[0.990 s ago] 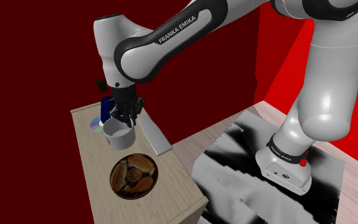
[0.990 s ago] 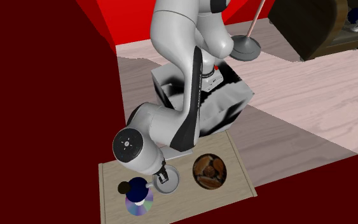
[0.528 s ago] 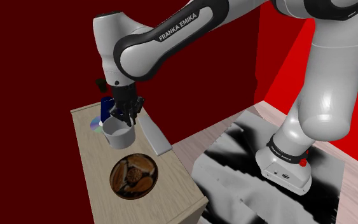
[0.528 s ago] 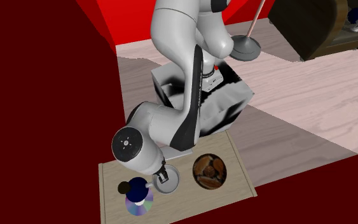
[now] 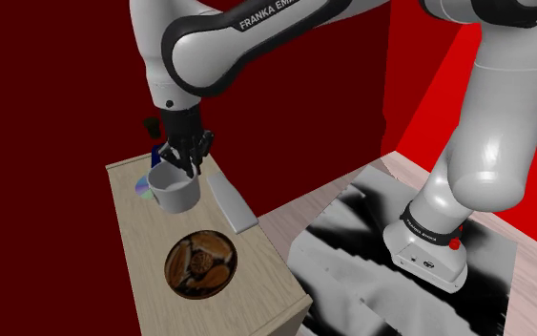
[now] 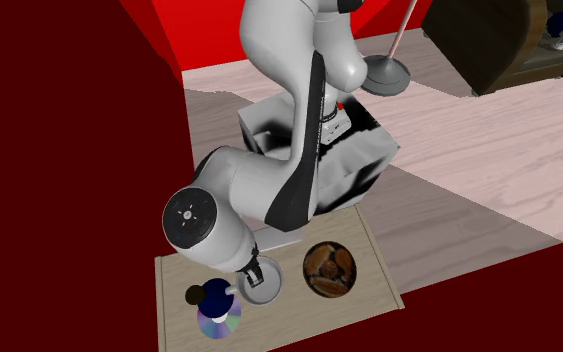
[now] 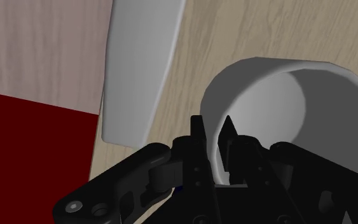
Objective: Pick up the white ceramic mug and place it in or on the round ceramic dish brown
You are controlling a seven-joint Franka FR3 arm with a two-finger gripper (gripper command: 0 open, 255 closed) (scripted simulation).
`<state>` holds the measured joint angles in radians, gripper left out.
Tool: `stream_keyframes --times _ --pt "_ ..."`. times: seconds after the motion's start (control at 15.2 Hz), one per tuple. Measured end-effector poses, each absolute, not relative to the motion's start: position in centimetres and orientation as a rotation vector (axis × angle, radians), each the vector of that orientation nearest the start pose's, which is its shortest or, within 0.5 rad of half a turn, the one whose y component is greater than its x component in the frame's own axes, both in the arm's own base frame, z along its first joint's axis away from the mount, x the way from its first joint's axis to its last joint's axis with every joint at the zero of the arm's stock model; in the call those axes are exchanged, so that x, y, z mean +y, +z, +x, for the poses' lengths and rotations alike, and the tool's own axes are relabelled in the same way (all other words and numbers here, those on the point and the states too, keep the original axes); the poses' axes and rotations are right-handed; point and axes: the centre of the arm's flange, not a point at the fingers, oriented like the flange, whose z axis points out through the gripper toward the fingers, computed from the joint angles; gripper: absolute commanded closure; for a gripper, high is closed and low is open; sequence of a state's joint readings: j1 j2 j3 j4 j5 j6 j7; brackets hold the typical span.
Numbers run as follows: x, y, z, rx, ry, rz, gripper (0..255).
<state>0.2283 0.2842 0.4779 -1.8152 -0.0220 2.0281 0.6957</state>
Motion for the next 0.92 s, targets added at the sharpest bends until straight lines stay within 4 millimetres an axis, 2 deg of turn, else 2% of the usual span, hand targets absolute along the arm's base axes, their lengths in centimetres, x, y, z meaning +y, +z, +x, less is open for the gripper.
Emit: stream_keyframes --times 0.86,0.92 --pt "38.5 46.5 48.4 -0.010 0.156 -3.079 255" --pt "38.8 46.8 47.7 -0.010 0.156 -3.079 255"
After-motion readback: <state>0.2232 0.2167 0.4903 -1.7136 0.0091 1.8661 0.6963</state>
